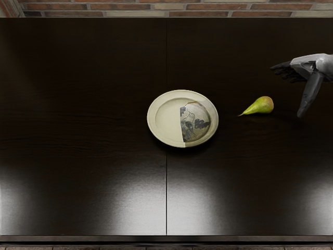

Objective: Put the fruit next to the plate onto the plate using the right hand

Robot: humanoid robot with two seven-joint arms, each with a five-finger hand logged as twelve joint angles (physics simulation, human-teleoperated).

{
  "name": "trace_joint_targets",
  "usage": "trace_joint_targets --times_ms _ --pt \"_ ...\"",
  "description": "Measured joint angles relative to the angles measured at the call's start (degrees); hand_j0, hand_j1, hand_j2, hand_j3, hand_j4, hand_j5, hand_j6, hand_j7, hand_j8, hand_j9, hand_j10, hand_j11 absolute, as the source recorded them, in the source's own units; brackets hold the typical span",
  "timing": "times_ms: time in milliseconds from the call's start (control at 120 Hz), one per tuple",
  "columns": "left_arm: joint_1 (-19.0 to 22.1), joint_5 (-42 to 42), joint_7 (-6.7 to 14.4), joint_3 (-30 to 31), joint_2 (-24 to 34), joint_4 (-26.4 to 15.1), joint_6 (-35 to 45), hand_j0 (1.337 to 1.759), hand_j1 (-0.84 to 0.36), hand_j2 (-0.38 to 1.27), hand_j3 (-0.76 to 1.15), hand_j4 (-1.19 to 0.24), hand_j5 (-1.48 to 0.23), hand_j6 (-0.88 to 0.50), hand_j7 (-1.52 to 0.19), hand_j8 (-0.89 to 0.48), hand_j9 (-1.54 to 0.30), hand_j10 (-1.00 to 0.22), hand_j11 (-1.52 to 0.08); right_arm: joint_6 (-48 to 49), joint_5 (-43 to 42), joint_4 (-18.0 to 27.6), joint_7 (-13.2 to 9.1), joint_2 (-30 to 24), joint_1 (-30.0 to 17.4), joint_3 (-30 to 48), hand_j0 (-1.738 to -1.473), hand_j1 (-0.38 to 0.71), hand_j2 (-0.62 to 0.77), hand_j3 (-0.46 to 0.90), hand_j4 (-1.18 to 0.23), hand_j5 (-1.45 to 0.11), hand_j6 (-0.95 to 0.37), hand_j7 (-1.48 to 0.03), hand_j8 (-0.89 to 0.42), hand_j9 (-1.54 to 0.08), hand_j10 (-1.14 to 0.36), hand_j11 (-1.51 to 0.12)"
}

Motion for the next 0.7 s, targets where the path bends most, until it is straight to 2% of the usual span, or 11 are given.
trace_joint_targets --times_ms 250,350,450,700 --pt "0.0 0.0 0.0 0.0 0.0 0.0 0.0 1.658 0.33 0.0 0.0 -0.02 -0.03 -0.02 -0.03 -0.02 -0.03 -0.02 -0.03 0.0 -0.12 0.2 -0.41 0.15 1.52 0.5 -1.658 -0.35 0.0 0.0 0.0 0.0 -0.01 0.0 0.0 0.0 0.0 0.0" --pt "0.0 0.0 0.0 0.0 0.0 0.0 0.0 1.658 0.33 0.0 0.0 -0.02 -0.03 -0.02 -0.03 -0.02 -0.03 -0.02 -0.03 0.0 -0.11 0.42 -4.4 1.19 3.02 0.41 -1.658 -0.35 0.0 0.0 0.0 0.0 -0.01 0.0 0.0 0.0 0.0 0.0" --pt "0.0 0.0 0.0 0.0 0.0 0.0 0.0 1.658 0.32 0.0 0.0 -0.02 -0.03 -0.02 -0.03 -0.02 -0.03 -0.02 -0.03 0.0 -0.5 1.03 -6.38 2.77 3.51 0.57 -1.658 -0.35 0.0 0.0 0.0 0.0 -0.01 0.0 0.0 0.0 0.0 0.0" --pt "0.0 0.0 0.0 0.0 0.0 0.0 0.0 1.658 0.33 0.0 0.0 -0.02 -0.03 -0.02 -0.03 -0.02 -0.03 -0.02 -0.03 -0.01 -13.07 13.99 -7.5 3.89 4.21 0.47 -1.658 -0.35 0.0 0.0 0.0 0.0 -0.01 0.0 0.0 0.0 0.0 0.0"
